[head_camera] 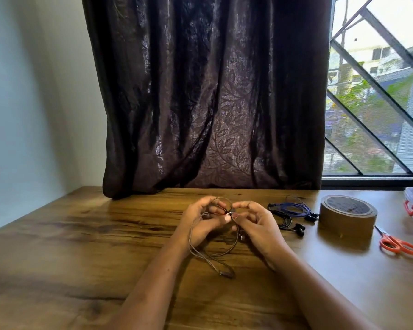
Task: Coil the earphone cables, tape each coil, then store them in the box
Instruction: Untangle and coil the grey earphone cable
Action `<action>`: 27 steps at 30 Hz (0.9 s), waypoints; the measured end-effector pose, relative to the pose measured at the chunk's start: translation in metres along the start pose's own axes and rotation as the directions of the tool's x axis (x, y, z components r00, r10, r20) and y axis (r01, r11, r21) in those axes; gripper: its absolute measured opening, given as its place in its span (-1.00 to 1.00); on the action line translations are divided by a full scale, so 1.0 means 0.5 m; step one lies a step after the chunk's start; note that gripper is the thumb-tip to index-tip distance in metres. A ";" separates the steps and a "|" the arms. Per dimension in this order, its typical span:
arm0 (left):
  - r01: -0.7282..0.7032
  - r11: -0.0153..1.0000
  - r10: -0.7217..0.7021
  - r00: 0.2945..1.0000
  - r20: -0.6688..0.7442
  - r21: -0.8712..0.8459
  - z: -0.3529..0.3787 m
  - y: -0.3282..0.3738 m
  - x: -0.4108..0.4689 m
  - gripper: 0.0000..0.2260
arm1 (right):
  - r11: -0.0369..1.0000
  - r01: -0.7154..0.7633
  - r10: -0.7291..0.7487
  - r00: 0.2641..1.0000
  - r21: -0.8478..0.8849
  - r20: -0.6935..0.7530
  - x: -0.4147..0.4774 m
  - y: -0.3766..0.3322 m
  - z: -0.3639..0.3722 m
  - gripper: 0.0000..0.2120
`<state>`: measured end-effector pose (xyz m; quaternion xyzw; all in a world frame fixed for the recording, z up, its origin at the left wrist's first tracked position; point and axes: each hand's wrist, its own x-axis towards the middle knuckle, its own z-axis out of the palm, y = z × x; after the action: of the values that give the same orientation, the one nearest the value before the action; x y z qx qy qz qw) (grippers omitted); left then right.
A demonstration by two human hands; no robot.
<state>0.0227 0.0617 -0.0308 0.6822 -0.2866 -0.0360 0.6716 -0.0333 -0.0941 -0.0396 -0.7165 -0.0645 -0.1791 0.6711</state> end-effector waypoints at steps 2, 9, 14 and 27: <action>-0.004 0.995 0.007 1.000 -0.021 0.102 0.002 -0.003 0.001 -0.77 | 0.998 0.019 -0.021 0.999 -0.056 -0.030 0.001 0.001 -0.001 -0.84; -0.037 0.970 0.060 0.994 -0.090 0.239 0.001 -0.008 0.002 -0.98 | 0.992 0.021 -0.033 0.995 -0.124 -0.098 0.009 0.011 -0.005 -0.87; 0.014 0.963 0.014 0.995 -0.101 0.268 0.006 -0.007 0.003 -0.94 | 0.982 0.067 -0.098 0.980 -0.175 -0.175 0.012 0.016 0.002 -0.83; 0.074 0.996 -0.066 0.986 -0.154 0.047 0.019 -0.004 0.000 -0.81 | 0.981 0.118 -0.121 0.993 -0.152 -0.009 -0.003 0.001 0.009 -0.89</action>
<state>0.0193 0.0532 -0.0336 0.7100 -0.2113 0.0001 0.6718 -0.0338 -0.0892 -0.0406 -0.7586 -0.0872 -0.2299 0.6034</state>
